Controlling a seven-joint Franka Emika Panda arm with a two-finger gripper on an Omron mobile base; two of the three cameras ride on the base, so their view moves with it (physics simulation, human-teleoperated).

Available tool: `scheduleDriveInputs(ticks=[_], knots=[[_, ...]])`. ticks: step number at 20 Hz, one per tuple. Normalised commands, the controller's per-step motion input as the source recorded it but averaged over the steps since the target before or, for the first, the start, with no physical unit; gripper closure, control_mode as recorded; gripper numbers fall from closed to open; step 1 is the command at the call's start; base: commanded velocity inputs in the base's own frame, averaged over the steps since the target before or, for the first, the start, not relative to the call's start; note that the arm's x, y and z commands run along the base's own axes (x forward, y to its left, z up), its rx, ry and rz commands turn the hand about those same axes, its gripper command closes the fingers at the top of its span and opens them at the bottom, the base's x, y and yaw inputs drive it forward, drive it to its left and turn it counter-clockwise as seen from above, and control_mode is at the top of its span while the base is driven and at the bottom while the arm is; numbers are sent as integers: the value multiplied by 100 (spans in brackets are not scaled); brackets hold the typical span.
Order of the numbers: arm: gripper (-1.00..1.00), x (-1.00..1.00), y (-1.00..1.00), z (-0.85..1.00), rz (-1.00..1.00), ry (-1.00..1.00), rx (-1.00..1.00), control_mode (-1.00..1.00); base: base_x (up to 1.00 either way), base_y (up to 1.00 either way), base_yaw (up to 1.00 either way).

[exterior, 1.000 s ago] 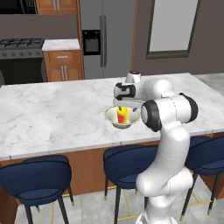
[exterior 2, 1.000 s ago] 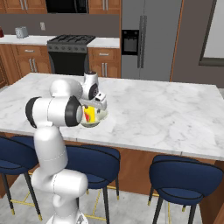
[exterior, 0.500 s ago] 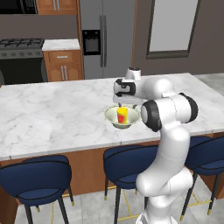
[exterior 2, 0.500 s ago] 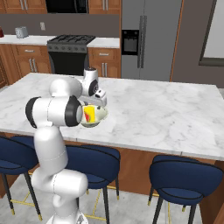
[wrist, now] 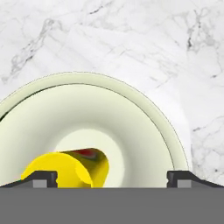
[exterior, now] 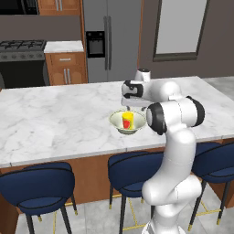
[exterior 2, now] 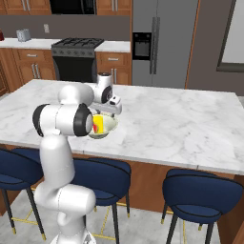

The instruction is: Place the cup inside the bowl on the dining table and move the bowl to any counter.

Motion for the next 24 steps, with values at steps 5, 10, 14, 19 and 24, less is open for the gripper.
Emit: scheduleDriveInputs(ticks=[5,10,14,19,24], knots=[[-100,8,-37,0,9,0,0,-100,0,0,0],[-100,0,-25,0,5,0,0,-100,0,0,0],[-100,0,-22,0,4,0,0,-100,0,0,0],[-100,0,-28,0,4,0,0,-100,0,0,0],[-100,0,-8,-2,3,0,0,-100,0,0,0]])
